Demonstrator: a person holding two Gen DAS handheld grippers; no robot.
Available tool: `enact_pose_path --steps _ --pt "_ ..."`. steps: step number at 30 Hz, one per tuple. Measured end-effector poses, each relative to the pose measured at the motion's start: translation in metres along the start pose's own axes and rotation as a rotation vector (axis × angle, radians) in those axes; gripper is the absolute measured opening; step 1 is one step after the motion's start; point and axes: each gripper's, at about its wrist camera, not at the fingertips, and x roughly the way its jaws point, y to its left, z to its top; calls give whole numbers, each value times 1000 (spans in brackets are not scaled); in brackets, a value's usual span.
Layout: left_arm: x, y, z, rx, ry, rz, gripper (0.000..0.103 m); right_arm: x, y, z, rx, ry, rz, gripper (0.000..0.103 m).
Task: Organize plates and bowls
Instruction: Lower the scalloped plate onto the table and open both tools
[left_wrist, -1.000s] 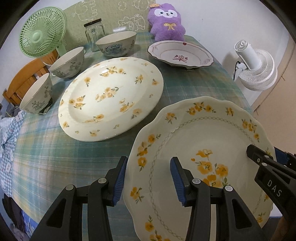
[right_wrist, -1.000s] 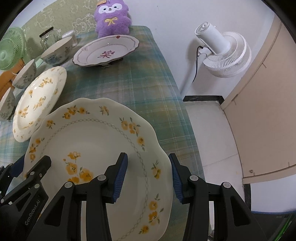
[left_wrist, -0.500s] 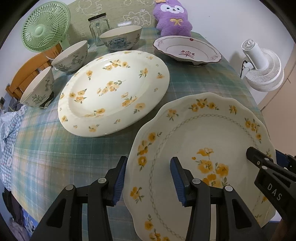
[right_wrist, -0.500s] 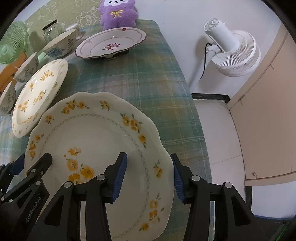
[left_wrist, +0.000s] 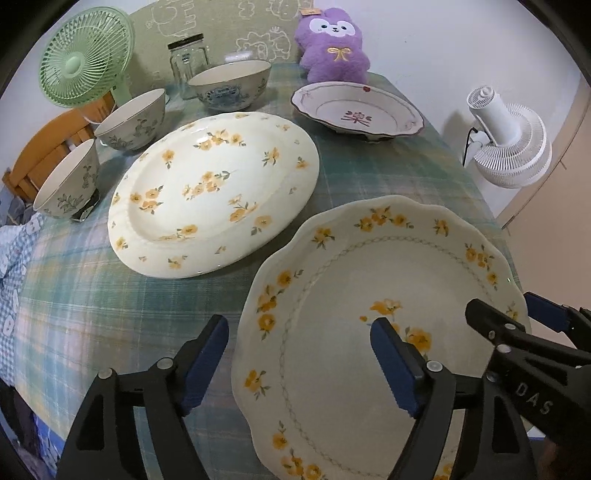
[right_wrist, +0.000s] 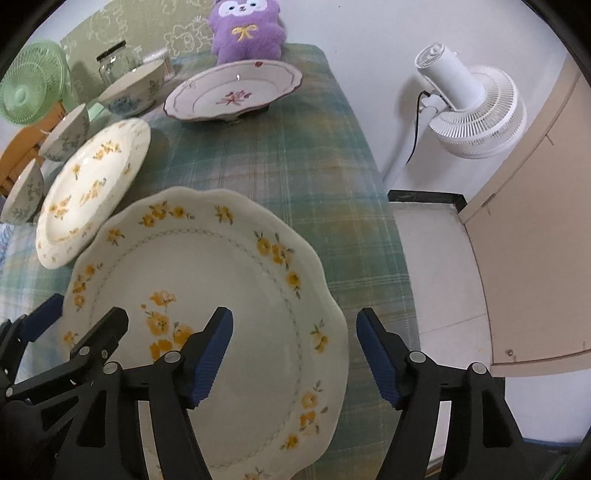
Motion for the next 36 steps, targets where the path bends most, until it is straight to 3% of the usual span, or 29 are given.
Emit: enact_pose_path --steps 22,36 --pt "-79 29 15 -5 -171 -10 94 -88 17 5 2 -189 28 79" --pt "-111 64 34 2 -255 0 95 -131 53 18 22 -295 17 79"
